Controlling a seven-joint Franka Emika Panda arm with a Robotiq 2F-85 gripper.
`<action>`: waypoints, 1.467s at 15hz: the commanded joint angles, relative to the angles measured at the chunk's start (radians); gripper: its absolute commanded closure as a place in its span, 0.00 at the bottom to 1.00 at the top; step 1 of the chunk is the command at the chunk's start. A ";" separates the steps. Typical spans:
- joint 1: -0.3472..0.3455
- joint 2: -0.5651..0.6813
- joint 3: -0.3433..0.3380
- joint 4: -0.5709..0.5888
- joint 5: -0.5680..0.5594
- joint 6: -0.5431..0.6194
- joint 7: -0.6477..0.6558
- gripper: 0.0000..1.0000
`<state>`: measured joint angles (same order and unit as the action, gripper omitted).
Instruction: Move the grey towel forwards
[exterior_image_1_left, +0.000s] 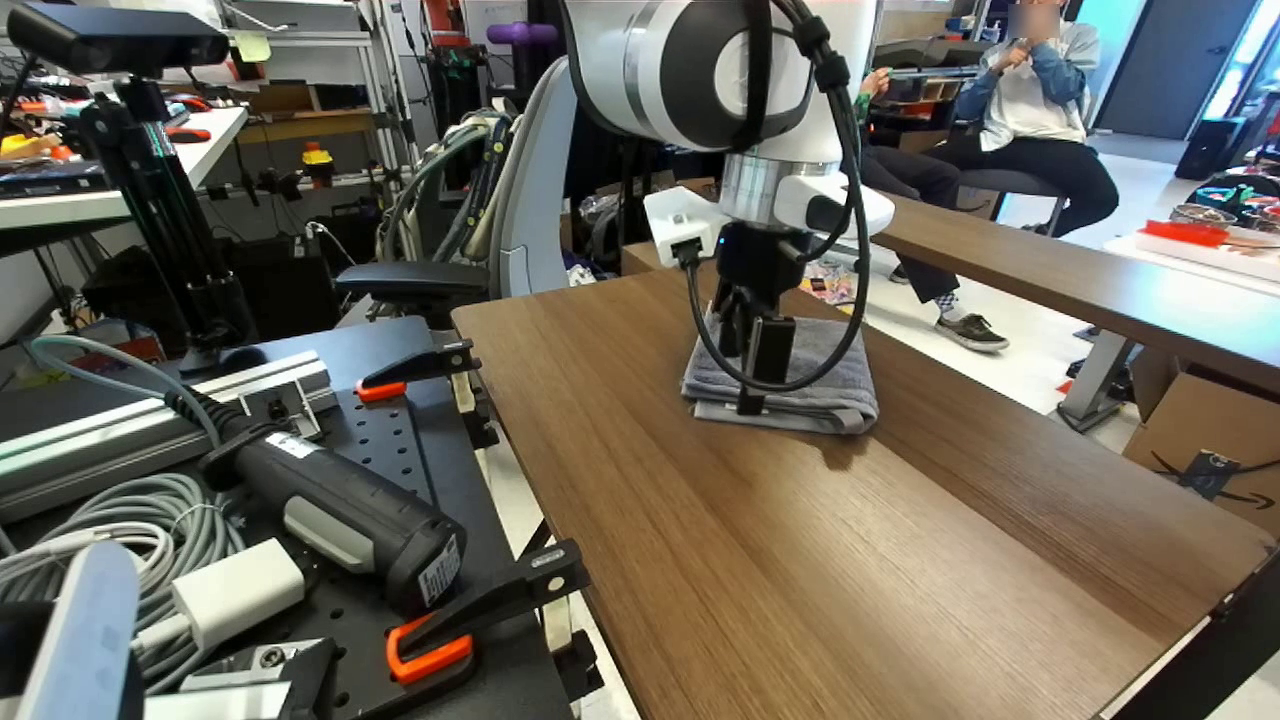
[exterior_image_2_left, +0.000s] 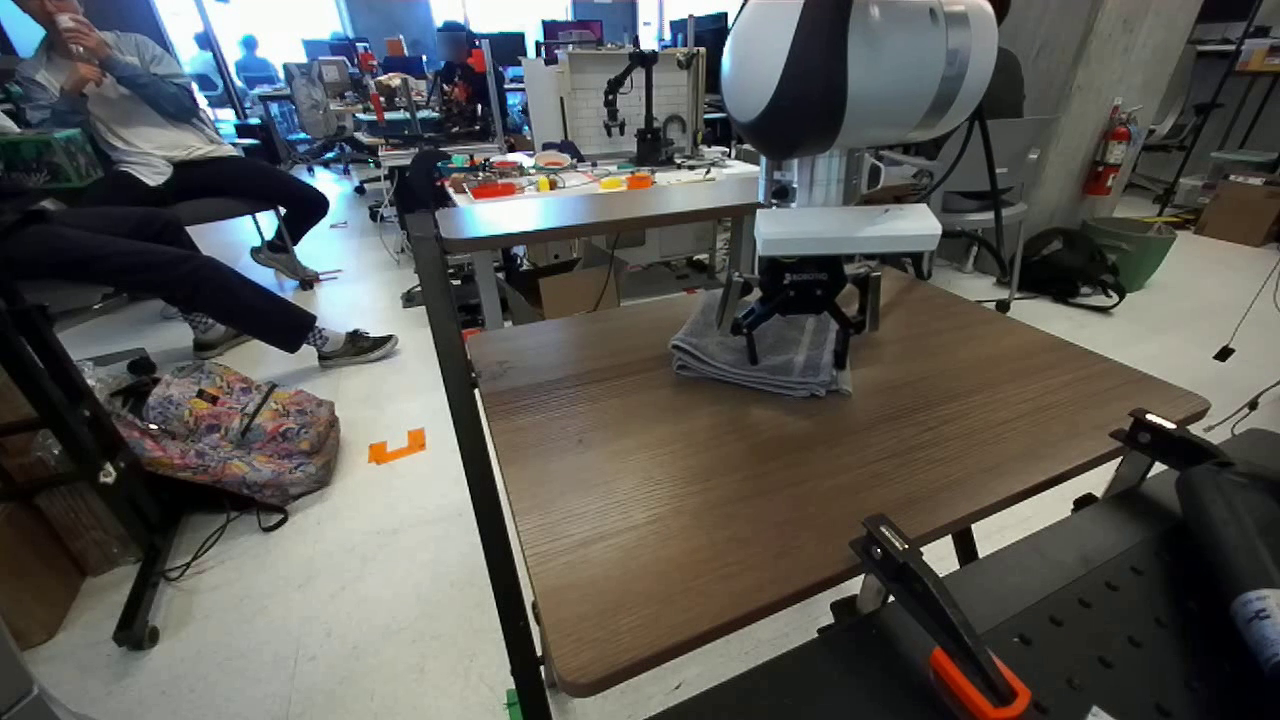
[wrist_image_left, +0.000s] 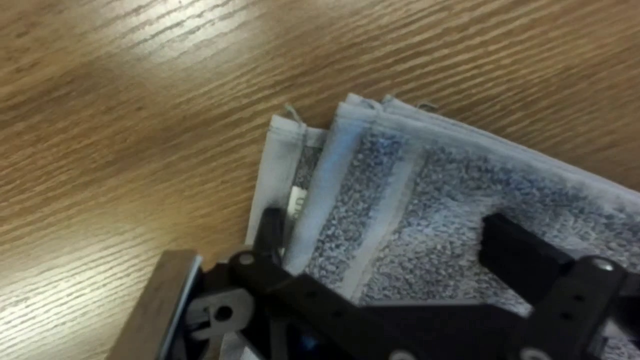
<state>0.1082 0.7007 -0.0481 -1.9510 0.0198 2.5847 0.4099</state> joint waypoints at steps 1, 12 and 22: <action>-0.006 -0.023 0.001 -0.058 0.015 -0.022 -0.060 0.00; -0.091 -0.187 -0.010 -0.328 0.006 -0.121 -0.227 0.00; -0.085 -0.287 -0.090 -0.436 -0.093 -0.145 -0.205 0.00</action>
<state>0.0100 0.4847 -0.1257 -2.3594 -0.0403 2.4595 0.1928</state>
